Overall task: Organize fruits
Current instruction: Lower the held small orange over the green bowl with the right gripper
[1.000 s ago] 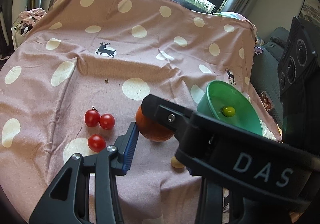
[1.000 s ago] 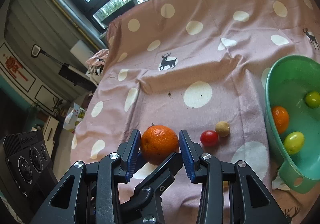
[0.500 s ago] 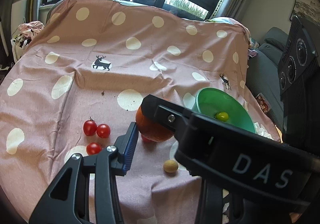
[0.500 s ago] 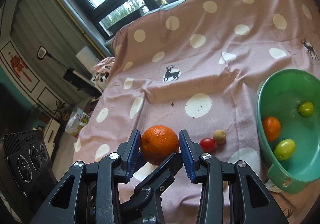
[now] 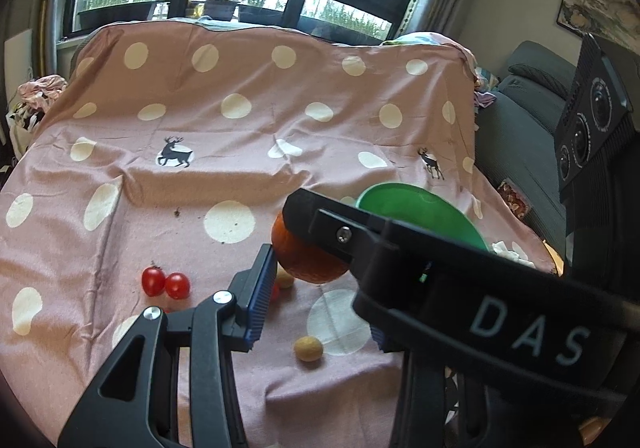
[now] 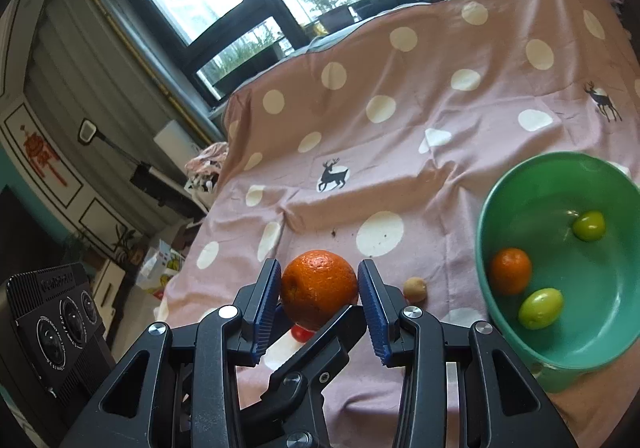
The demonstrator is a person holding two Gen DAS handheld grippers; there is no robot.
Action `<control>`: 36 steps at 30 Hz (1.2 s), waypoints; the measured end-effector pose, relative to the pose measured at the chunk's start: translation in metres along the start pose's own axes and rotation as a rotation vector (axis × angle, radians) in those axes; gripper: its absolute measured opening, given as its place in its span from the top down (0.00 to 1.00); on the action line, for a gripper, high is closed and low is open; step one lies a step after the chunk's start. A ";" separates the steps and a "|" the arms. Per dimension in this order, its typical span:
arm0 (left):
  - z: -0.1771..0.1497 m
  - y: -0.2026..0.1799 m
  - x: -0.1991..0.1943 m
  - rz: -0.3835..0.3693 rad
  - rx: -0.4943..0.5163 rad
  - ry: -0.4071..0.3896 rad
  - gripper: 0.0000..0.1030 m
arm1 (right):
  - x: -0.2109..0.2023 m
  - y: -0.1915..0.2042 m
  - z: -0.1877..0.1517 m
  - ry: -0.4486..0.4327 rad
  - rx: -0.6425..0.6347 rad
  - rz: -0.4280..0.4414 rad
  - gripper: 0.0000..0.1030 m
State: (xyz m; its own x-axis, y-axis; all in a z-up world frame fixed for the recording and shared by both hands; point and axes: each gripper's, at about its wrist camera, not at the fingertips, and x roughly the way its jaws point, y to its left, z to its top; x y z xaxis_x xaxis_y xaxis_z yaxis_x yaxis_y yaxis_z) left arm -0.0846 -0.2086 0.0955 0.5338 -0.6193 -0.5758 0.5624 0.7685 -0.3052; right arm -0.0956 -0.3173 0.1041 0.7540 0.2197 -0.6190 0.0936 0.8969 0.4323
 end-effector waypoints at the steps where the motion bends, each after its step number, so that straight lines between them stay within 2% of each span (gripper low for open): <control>1: 0.002 -0.004 0.002 -0.007 0.007 0.002 0.61 | -0.002 -0.003 0.001 -0.009 0.008 -0.005 0.58; 13: 0.012 -0.047 0.024 -0.065 0.097 0.027 0.61 | -0.031 -0.041 0.009 -0.093 0.110 -0.032 0.58; 18: 0.013 -0.063 0.037 -0.101 0.126 0.047 0.61 | -0.041 -0.058 0.010 -0.121 0.152 -0.069 0.58; 36: 0.010 -0.102 0.074 -0.171 0.195 0.136 0.61 | -0.059 -0.110 0.008 -0.148 0.287 -0.131 0.58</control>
State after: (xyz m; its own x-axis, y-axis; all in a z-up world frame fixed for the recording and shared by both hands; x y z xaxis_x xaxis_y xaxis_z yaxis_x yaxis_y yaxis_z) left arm -0.0959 -0.3351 0.0919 0.3382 -0.6999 -0.6290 0.7551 0.6008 -0.2625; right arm -0.1453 -0.4317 0.0987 0.8080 0.0330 -0.5882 0.3587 0.7645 0.5357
